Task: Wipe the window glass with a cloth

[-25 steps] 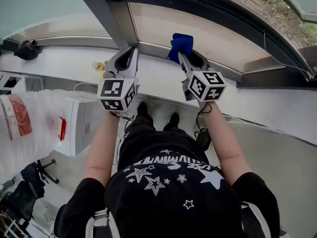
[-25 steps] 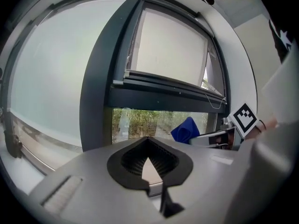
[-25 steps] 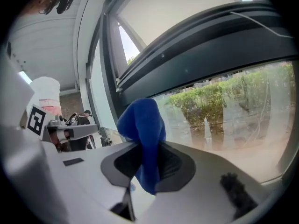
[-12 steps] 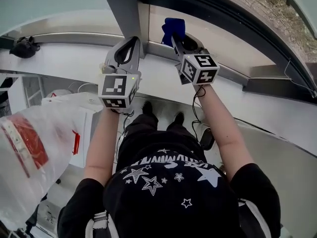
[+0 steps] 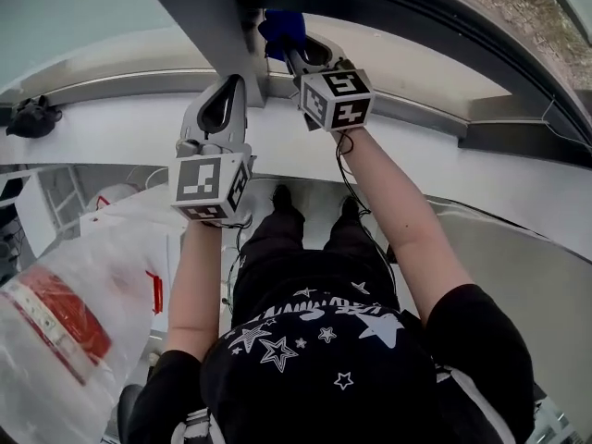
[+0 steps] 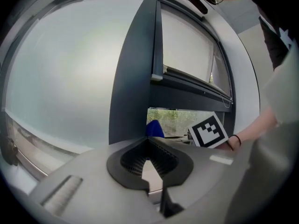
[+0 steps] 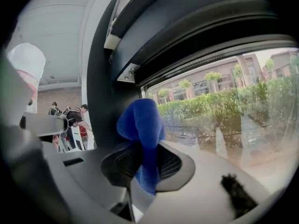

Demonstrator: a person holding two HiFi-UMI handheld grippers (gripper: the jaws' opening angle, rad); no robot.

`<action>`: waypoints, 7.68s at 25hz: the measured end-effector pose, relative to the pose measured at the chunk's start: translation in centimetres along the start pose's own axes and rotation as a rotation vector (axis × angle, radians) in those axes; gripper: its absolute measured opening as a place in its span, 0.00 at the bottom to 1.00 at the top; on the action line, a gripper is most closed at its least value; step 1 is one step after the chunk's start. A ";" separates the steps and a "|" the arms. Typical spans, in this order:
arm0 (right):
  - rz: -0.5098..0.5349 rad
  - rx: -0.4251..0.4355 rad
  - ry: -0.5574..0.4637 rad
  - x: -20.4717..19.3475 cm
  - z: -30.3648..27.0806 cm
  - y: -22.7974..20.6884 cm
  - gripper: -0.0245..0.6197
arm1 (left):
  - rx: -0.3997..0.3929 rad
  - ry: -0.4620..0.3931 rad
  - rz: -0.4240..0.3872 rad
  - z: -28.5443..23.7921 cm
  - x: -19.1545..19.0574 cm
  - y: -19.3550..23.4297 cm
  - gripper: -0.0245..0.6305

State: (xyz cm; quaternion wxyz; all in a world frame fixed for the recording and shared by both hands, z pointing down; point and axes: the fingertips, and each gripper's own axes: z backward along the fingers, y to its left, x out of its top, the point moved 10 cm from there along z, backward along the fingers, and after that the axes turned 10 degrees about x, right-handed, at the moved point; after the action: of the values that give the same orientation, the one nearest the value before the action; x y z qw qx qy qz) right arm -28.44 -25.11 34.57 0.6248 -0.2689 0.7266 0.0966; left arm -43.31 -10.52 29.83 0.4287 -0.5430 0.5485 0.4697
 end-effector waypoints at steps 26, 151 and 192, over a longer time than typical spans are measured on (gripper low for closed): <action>-0.133 -0.274 -0.084 -1.9 25.9 -17.8 0.16 | -0.233 0.050 -0.108 -6.7 0.4 -25.6 0.05; -0.265 -0.680 -0.142 -16.3 48.0 -36.1 0.16 | -0.383 0.218 -0.101 -16.1 -11.5 -46.0 0.05; -0.256 -0.247 0.066 -18.0 23.9 -15.9 0.16 | -0.081 0.220 0.011 -7.3 -15.6 -22.7 0.05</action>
State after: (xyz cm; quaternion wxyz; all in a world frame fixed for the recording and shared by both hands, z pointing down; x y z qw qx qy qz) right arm 1.48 -22.14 50.14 0.5699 -0.4371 0.6892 0.0957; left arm -19.71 -13.98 45.39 0.3412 -0.6050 0.5759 0.4312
